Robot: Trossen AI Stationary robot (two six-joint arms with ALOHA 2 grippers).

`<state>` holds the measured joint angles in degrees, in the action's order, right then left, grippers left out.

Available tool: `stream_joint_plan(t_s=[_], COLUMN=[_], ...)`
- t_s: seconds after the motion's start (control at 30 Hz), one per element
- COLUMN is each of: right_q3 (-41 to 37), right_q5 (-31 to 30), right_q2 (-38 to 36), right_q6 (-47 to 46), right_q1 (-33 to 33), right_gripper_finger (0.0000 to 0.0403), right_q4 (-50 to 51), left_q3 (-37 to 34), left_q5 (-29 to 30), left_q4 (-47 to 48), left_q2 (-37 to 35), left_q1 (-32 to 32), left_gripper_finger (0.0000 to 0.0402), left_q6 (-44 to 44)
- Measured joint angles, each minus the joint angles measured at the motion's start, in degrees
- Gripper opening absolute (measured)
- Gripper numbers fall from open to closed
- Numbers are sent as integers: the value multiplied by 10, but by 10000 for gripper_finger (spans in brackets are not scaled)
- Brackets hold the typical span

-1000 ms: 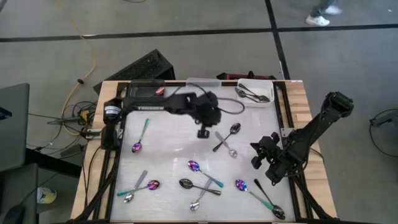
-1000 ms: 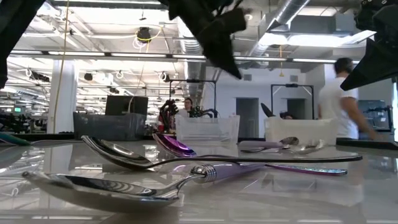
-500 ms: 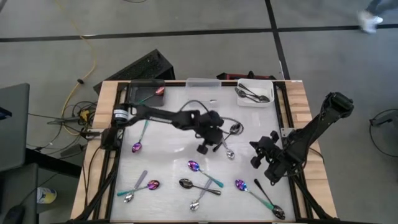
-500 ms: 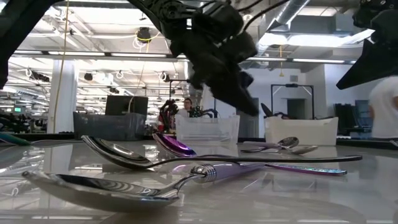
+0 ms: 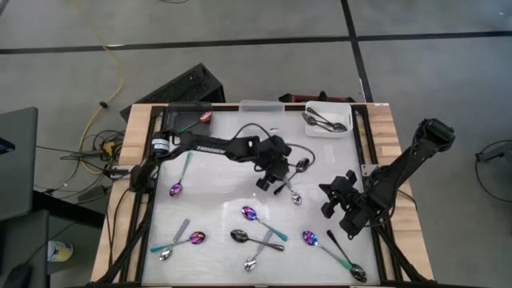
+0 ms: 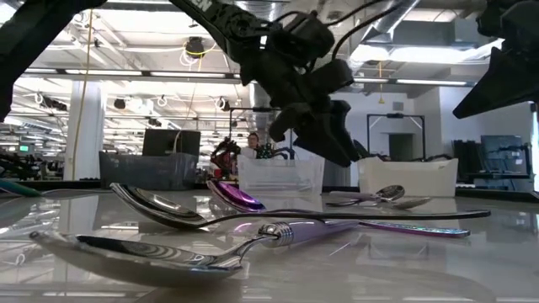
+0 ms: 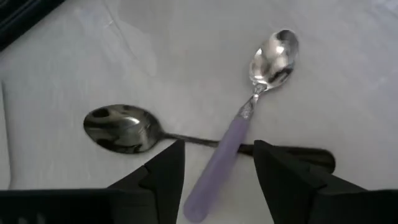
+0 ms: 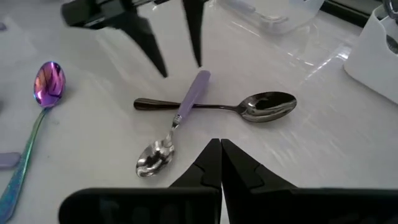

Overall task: Sort silverware by color (type)
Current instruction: Put the purple spoon into the transparent bin

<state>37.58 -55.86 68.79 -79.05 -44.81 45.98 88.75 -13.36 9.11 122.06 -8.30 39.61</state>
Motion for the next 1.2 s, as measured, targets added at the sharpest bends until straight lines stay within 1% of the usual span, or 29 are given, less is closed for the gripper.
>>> stream_joint_plan(t_s=[0.1,0.17,0.23,0.33,0.53,0.73,0.9,1.03,1.2], right_q3=[0,0,0,0,0,0,0,0,0], right_q5=[0,0,1,2,2,3,4,4,5], right_q2=[0,0,0,-1,0,0,0,0,0], right_q6=[0,0,0,0,6,14,45,62,62], right_q1=[0,1,4,4,7,23,34,37,37], right_gripper_finger=[24,25,24,25,24,25,25,25,25], right_q4=[-9,-19,-24,-35,-47,-56,-82,-103,-107], left_q3=[1,-1,0,0,0,1,1,1,1], left_q5=[-32,-34,-31,-31,-22,-14,-14,-14,-17], left_q4=[-9,0,-26,-30,-7,16,26,44,54], left_q2=[16,29,43,53,56,56,56,56,55], left_q1=[-18,-27,-30,-31,-31,-33,-33,-33,-33], left_gripper_finger=[174,174,174,173,173,173,169,138,75], left_q6=[0,-2,-2,-2,4,5,7,11,7])
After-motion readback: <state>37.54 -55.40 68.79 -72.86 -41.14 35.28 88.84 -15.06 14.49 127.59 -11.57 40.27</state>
